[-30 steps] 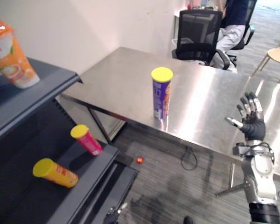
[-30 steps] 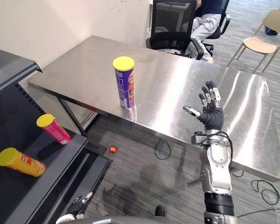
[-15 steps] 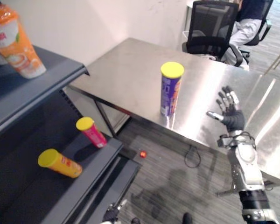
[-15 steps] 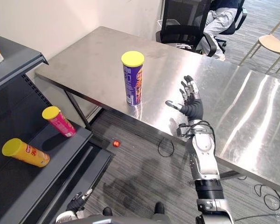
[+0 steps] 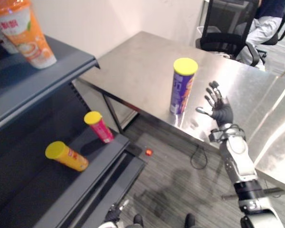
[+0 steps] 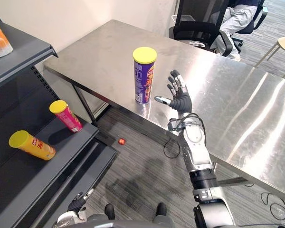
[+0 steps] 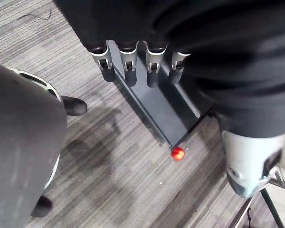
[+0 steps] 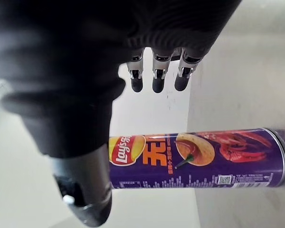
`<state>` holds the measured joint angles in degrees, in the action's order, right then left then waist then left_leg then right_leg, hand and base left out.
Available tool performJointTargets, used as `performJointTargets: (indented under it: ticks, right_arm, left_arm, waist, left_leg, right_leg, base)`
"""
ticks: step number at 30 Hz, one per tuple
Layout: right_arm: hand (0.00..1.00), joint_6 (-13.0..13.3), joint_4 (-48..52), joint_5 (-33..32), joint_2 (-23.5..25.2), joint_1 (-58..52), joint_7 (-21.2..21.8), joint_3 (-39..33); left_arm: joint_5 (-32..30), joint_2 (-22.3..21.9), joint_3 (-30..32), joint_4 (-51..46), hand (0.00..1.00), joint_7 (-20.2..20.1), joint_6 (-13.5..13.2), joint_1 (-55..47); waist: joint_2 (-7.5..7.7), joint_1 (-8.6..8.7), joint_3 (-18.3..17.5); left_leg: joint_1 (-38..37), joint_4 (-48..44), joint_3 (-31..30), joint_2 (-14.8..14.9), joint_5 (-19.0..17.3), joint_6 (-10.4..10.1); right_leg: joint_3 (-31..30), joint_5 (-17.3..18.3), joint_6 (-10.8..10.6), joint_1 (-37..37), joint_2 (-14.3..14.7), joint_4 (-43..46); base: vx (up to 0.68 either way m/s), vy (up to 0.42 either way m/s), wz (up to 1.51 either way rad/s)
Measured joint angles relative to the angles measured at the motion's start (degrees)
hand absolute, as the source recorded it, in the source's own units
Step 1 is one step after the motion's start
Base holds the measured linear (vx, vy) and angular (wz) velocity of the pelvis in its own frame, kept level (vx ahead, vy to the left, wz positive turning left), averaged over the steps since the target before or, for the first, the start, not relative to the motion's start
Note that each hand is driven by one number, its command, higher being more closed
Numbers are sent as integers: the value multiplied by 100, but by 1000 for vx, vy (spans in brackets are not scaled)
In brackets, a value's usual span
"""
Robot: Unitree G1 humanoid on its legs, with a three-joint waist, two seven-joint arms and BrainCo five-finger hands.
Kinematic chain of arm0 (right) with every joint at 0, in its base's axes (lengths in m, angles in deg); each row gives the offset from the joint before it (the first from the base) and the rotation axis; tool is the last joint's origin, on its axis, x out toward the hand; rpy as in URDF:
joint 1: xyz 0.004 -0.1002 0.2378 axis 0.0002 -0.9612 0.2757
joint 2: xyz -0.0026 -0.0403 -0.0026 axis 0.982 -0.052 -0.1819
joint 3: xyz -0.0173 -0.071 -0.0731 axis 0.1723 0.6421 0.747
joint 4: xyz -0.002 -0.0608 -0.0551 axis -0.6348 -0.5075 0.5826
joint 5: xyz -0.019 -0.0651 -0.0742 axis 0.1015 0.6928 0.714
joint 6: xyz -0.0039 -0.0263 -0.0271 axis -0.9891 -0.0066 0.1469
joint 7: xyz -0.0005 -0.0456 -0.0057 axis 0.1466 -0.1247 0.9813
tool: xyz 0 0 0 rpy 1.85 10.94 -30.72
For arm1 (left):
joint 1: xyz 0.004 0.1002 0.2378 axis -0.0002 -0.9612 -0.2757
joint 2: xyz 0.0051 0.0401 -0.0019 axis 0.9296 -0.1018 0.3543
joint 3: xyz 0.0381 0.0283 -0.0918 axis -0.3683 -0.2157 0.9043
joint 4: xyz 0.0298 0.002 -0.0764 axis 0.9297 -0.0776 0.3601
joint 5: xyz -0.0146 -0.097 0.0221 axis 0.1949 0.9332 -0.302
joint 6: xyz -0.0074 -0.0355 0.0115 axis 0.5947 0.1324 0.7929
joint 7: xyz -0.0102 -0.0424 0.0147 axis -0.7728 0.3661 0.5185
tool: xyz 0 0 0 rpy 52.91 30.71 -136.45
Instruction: Put the gum and the chips on the shelf.
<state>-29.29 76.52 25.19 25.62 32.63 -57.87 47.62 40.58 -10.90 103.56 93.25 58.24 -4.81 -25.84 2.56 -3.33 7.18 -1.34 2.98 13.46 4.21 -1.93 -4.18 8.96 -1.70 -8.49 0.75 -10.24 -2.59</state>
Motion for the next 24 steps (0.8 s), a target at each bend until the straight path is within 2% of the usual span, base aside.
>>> performJointTargets:
  ticks: [11,24]
  right_arm:
    - [0,-156,-460,-1,3,515,-220,40]
    - [0,-203,-1100,3,1,1284,-381,31]
  left_arm:
    - [7,0,5,-136,0,5,71,-2]
    - [212,1,1,-231,0,5,68,-1]
  waist:
    - [34,-82,62]
    - [75,-166,181]
  left_leg:
    - [0,14,-8,-5,6,2]
    - [17,95,-89,-26,47,10]
  right_leg:
    - [11,-5,6,-7,1,-19]
    - [91,-5,7,-7,-11,-32]
  base:
    - [-2,-2,0]
    - [-3,-13,3]
